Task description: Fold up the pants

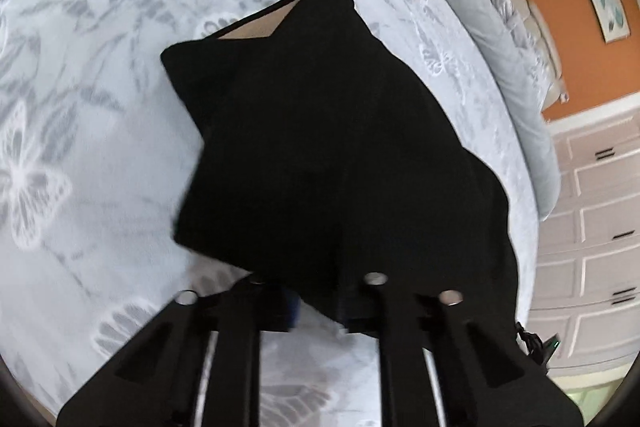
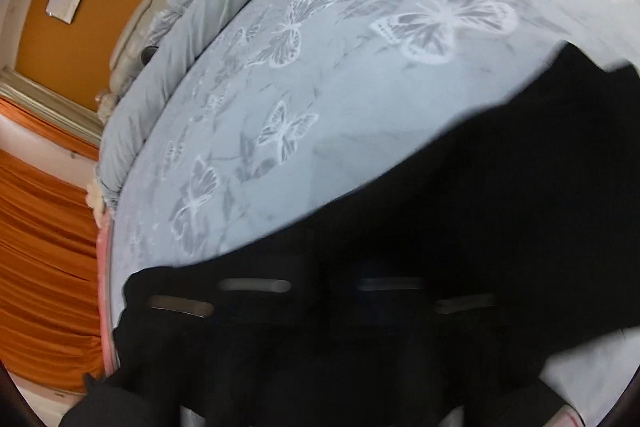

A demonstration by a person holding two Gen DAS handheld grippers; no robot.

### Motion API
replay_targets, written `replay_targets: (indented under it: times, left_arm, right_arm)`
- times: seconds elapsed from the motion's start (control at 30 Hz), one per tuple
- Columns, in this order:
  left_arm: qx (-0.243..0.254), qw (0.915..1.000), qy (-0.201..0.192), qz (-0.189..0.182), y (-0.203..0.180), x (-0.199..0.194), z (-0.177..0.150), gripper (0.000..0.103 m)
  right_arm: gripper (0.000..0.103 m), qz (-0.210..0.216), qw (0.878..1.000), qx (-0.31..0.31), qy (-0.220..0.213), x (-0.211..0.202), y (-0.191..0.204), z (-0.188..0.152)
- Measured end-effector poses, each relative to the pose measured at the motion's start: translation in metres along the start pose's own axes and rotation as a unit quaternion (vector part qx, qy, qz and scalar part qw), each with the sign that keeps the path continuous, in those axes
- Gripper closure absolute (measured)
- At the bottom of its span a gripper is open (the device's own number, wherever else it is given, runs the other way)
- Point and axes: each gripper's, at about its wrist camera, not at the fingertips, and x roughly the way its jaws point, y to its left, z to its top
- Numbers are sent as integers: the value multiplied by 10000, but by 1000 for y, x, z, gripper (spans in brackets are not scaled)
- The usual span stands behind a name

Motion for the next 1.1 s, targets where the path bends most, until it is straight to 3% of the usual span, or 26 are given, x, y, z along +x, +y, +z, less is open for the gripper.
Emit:
replay_targets:
  times: [0.07, 0.13, 0.17, 0.23, 0.33, 0.43, 0.5, 0.53, 0.6, 0.63, 0.67, 0.77, 0.9, 0.93, 0.97, 1.0, 1.03, 1.1]
  left_arm:
    - [80, 9998, -101, -120, -9, -9, 10, 97]
    - [350, 9982, -340, -338, -20, -32, 15, 97]
    - [503, 9966, -496, -424, -26, -46, 17, 97]
    - [834, 9927, -789, -366, -37, -69, 22, 97]
    - [953, 9927, -717, -176, -25, -66, 24, 97]
    - [852, 9957, -376, 16, -2, -36, 17, 96]
    - [862, 9957, -243, 230, 11, -17, 6, 96]
    - [854, 9957, -247, 251, 15, -14, 2, 94]
    - [849, 9955, -358, 231, 19, -16, -3, 89]
    - [881, 9950, -392, 240, 18, -19, -4, 87]
    - [909, 9945, -435, 289, 16, -24, -4, 84]
    - [1032, 9919, -620, 401, 11, -42, -12, 81]
    - [1401, 9796, -1089, 945, -20, -70, -40, 82]
    - [1483, 9756, -1204, 1086, -25, -78, -49, 83]
    - [1588, 9718, -1295, 1167, -33, -83, -56, 83]
    - [1720, 9682, -1373, 1186, -45, -88, -64, 83]
    - [1815, 9656, -1434, 1186, -56, -92, -72, 83]
    - [2035, 9592, -1593, 1151, -83, -98, -83, 83]
  right_arm:
    - [99, 332, 9971, -316, -611, -25, 23, 6]
    - [99, 921, 9821, -1080, -1237, -75, 61, 3]
    - [99, 1023, 9759, -1352, -1371, -94, 72, -2]
    - [99, 839, 9679, -1811, -1526, -122, 84, -16]
    - [99, 428, 9739, -1879, -1199, -117, 53, -36]
    - [97, -91, 9859, -1616, -435, -67, -1, -55]
    - [88, -397, 9875, -1528, -15, -39, -26, -69]
    - [86, -345, 9885, -1474, -33, -38, -31, -75]
    - [62, -238, 9897, -1376, -315, -51, -30, -81]
    - [41, -257, 9894, -1347, -469, -59, -29, -80]
    - [33, -251, 9880, -1352, -697, -69, -28, -76]
    - [32, -209, 9872, -1212, -1020, -81, -33, -45]
    - [32, -336, 9935, -692, -841, -55, -52, -2]
    - [37, -360, 9947, -581, -762, -44, -56, 2]
    - [71, -344, 9962, -451, -656, -28, -55, 9]
    - [96, -335, 9966, -438, -614, -17, -54, 11]
    - [97, -300, 9961, -490, -663, -17, -52, 12]
    - [98, 48, 9878, -888, -1279, -45, -31, 8]
